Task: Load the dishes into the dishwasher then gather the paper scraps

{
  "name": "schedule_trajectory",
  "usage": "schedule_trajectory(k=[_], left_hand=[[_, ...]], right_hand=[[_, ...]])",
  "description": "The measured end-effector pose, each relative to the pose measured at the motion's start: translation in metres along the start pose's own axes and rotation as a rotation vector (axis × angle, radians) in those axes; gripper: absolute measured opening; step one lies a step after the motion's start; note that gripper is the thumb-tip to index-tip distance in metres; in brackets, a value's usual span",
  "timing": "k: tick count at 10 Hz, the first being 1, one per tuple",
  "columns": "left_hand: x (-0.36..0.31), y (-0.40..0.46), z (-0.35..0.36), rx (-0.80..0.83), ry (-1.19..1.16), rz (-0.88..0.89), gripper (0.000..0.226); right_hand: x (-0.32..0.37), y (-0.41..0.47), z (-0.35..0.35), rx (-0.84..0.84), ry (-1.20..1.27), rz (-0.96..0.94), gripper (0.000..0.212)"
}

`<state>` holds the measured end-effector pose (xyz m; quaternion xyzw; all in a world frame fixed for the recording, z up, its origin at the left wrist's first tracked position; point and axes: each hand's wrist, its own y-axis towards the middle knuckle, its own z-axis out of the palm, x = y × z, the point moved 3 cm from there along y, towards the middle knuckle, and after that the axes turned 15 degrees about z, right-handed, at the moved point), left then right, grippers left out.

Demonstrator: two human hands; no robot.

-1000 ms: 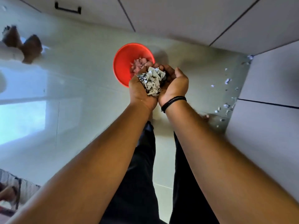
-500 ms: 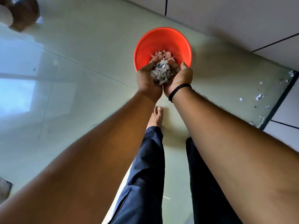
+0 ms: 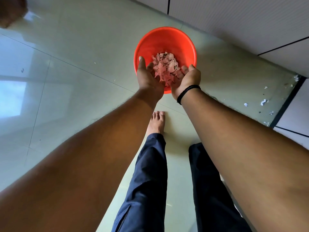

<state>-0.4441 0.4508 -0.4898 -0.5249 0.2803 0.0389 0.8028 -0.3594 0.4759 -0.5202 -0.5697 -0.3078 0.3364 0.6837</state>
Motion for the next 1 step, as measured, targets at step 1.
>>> schedule_trajectory(k=[1], left_hand=[[-0.0054,-0.0139,0.0059,-0.024,-0.034,0.007,0.076]], right_hand=[[0.0040,-0.0125,-0.0021,0.010,0.018,0.001,0.035]])
